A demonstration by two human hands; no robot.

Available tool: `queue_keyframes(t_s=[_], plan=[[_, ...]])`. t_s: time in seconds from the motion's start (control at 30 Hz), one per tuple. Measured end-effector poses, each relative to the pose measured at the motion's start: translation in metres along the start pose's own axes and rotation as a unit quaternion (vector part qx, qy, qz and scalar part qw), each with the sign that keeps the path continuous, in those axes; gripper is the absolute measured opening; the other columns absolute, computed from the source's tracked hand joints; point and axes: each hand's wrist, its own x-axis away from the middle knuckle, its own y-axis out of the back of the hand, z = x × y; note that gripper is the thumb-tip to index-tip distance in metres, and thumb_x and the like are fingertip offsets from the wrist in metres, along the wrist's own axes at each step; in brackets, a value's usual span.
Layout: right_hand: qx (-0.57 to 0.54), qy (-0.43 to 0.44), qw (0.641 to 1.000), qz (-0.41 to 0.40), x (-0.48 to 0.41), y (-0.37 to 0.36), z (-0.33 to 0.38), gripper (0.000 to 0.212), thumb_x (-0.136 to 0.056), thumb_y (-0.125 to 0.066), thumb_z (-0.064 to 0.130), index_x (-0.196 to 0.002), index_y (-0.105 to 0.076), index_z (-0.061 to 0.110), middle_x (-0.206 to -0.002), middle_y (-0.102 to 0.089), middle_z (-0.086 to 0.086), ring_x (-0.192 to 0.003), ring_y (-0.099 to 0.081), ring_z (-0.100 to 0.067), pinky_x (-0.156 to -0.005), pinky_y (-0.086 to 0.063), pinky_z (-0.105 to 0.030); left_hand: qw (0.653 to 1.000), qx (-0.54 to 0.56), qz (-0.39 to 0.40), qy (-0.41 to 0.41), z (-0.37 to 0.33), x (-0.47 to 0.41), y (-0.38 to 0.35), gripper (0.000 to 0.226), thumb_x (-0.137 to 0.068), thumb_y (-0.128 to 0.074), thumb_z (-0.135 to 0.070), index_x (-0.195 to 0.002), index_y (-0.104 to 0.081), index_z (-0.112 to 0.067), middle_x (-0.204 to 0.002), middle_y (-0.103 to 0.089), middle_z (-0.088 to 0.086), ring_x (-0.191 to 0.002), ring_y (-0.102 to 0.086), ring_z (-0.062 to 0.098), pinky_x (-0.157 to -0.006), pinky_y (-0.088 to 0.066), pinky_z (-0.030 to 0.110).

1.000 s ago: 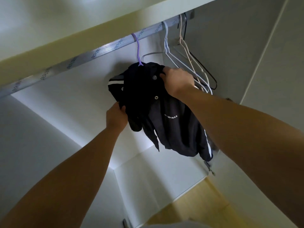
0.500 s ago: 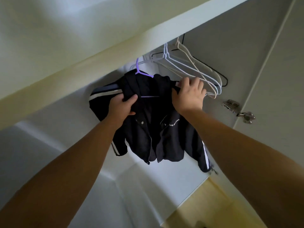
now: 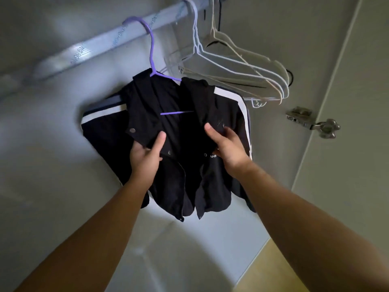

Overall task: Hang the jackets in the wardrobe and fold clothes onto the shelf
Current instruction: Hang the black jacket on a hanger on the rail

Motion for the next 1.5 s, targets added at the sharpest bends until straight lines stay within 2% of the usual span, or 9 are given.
queue_keyframes(t_s=[0.07, 0.17, 0.3, 0.43, 0.73, 0.97, 1.1, 1.3, 1.5], plan=[[0.045, 0.059, 0.997, 0.034, -0.009, 0.002, -0.019, 0.041, -0.087, -0.08, 0.024, -0.124, -0.067, 0.013, -0.111, -0.076, 0.001, -0.104, -0.072, -0.014, -0.094, -0.056, -0.032, 0.992, -0.075, 0.012, -0.097, 0.015, -0.004, -0.011, 0.033, -0.086, -0.077, -0.046, -0.111, -0.072, -0.026, -0.108, -0.075, -0.012, -0.105, -0.069, 0.005, -0.09, -0.054, 0.027], [0.162, 0.14, 0.977, 0.009, -0.03, 0.011, -0.059, 0.048, -0.078, -0.085, 0.032, -0.12, -0.063, 0.024, -0.111, -0.074, 0.009, -0.105, -0.069, -0.006, -0.099, -0.054, -0.033, 0.954, -0.199, -0.009, -0.224, 0.05, -0.012, -0.027, 0.042, -0.082, -0.071, -0.062, -0.094, -0.071, -0.021, -0.092, -0.074, -0.009, -0.091, -0.071, 0.01, -0.083, -0.057, 0.034], [0.286, 0.197, 0.937, -0.039, -0.039, 0.039, -0.126, 0.041, -0.08, -0.079, 0.05, -0.106, -0.055, 0.029, -0.092, -0.066, 0.015, -0.085, -0.065, -0.001, -0.076, -0.051, -0.018, 0.946, -0.196, -0.032, -0.254, 0.13, -0.003, -0.05, 0.045, -0.079, -0.073, -0.062, -0.087, -0.057, -0.021, -0.075, -0.063, -0.007, -0.069, -0.062, 0.012, -0.071, -0.055, 0.041], [0.328, 0.244, 0.91, -0.073, -0.051, 0.069, -0.218, 0.042, -0.078, -0.075, 0.056, -0.104, -0.055, 0.032, -0.087, -0.062, 0.011, -0.077, -0.062, -0.007, -0.074, -0.052, -0.025, 0.955, -0.151, 0.017, -0.256, 0.255, 0.03, -0.065, 0.034, -0.081, -0.074, -0.051, -0.087, -0.055, -0.024, -0.07, -0.057, -0.005, -0.06, -0.055, 0.013, -0.064, -0.051, 0.039], [0.381, 0.053, 0.915, -0.123, -0.048, 0.131, -0.391, 0.037, -0.08, -0.073, 0.059, -0.092, -0.057, 0.027, -0.082, -0.067, 0.01, -0.079, -0.066, -0.009, -0.073, -0.057, -0.031, 0.993, -0.098, 0.052, 0.04, 0.451, 0.08, -0.064, 0.032, -0.093, -0.068, -0.04, -0.076, -0.054, -0.016, -0.067, -0.057, -0.006, -0.066, -0.054, 0.013, -0.066, -0.044, 0.029], [0.504, -0.177, 0.838, -0.117, -0.046, 0.124, -0.477, 0.072, -0.072, -0.079, 0.055, -0.108, -0.029, 0.018, -0.123, -0.045, -0.008, -0.112, -0.056, -0.029, -0.095, -0.052, -0.038, 0.967, 0.001, 0.079, 0.241, 0.474, 0.062, -0.044, 0.028, -0.084, -0.049, -0.033, -0.096, -0.061, -0.011, -0.097, -0.067, 0.003, -0.065, -0.064, 0.023, -0.068, -0.045, 0.038], [0.381, -0.244, 0.868, -0.206, -0.07, 0.086, -0.505, 0.082, -0.075, -0.076, 0.061, -0.117, -0.025, 0.011, -0.125, -0.036, -0.015, -0.105, -0.056, -0.033, -0.09, -0.049, -0.037, 0.929, 0.098, 0.054, 0.351, 0.489, 0.053, -0.039, 0.027, -0.093, -0.055, -0.039, -0.102, -0.064, -0.015, -0.109, -0.065, 0.004, -0.076, -0.066, 0.027, -0.071, -0.046, 0.036], [0.241, -0.116, 0.932, -0.243, -0.089, 0.097, -0.518, 0.042, -0.091, -0.069, 0.041, -0.106, -0.041, 0.015, -0.107, -0.058, -0.004, -0.1, -0.058, -0.03, -0.079, -0.041, -0.03, 0.866, 0.285, 0.037, 0.409, 0.496, 0.033, -0.023, 0.009, -0.093, -0.067, -0.023, -0.091, -0.063, -0.015, -0.079, -0.059, 0.001, -0.059, -0.049, 0.013, -0.052, -0.042, 0.022], [0.193, -0.078, 0.96, -0.188, -0.08, 0.139, -0.515, 0.022, -0.097, -0.063, 0.033, -0.096, -0.051, 0.015, -0.096, -0.068, 0.008, -0.079, -0.072, -0.018, -0.074, -0.058, -0.038, 0.878, 0.298, 0.083, 0.366, 0.511, 0.037, -0.046, 0.012, -0.096, -0.065, -0.007, -0.107, -0.068, -0.006, -0.098, -0.073, 0.003, -0.082, -0.068, 0.009, -0.072, -0.056, 0.018]])
